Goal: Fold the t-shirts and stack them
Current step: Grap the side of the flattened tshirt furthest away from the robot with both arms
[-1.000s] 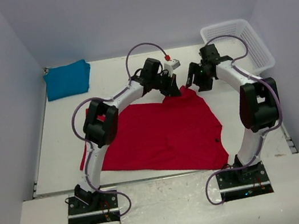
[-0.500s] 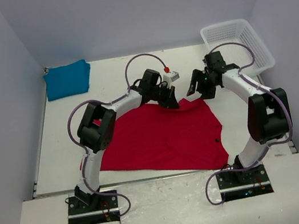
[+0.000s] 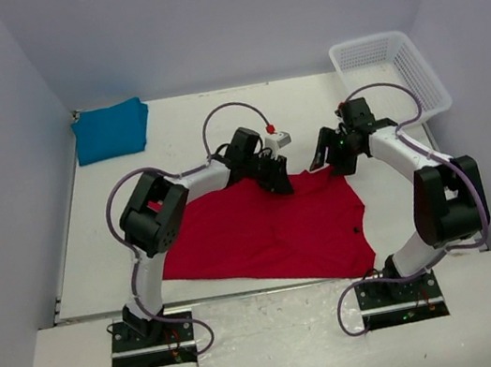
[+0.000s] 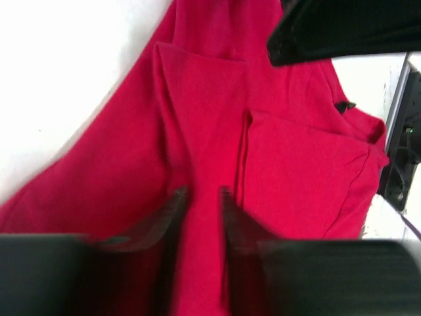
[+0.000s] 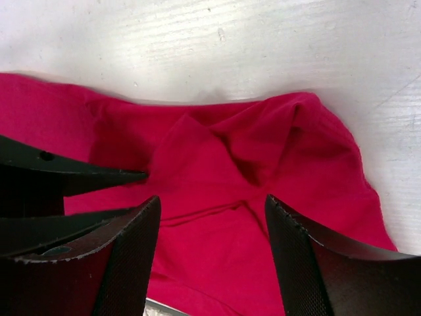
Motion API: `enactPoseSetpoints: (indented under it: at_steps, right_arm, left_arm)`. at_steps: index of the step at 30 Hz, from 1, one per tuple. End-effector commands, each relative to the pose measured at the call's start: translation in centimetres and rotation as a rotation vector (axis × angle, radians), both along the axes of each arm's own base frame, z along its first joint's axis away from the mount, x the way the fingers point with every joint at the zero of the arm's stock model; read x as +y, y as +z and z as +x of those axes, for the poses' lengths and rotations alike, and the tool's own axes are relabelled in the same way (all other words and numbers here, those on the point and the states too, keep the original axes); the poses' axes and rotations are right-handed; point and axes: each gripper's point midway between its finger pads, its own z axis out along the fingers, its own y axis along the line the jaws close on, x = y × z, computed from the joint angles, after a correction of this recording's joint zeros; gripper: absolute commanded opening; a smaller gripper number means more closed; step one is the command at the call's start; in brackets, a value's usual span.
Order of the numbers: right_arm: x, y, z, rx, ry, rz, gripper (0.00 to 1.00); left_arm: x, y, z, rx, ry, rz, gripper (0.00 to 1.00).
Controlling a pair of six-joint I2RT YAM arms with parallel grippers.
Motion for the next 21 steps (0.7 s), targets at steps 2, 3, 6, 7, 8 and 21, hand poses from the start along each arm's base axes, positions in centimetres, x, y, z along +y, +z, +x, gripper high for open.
enactPoseSetpoints:
  at_steps: [2,3,6,7,8,21]
  right_arm:
    - [0.8,1.0,0.6,-0.069,0.058,-0.021,0.64]
    - [0.7,1.2,1.1,-0.079,0.064,-0.043,0.64]
    - [0.7,0.9,2.1,-0.074,0.082,-0.061,0.64]
    - [0.6,0.8,2.2,-0.060,0.087,-0.070,0.65]
    - [0.6,0.4,2.8,-0.051,0.095,-0.079,0.65]
    - [1.4,-2.7,3.7,0.031,0.154,-0.064,0.61]
  left_arm:
    - [0.0,4.6,0.4,-0.093,0.053,-0.064,0.46]
    - [0.7,4.1,0.5,-0.095,0.092,-0.039,0.54]
    - [1.4,6.5,0.9,-0.139,0.171,-0.071,0.63]
    - [1.5,8.3,0.7,-0.154,0.187,-0.098,0.64]
    - [2.0,8.5,1.1,-0.172,0.228,-0.088,0.65]
    - [6.5,16.2,2.6,-0.219,0.500,-0.054,0.66]
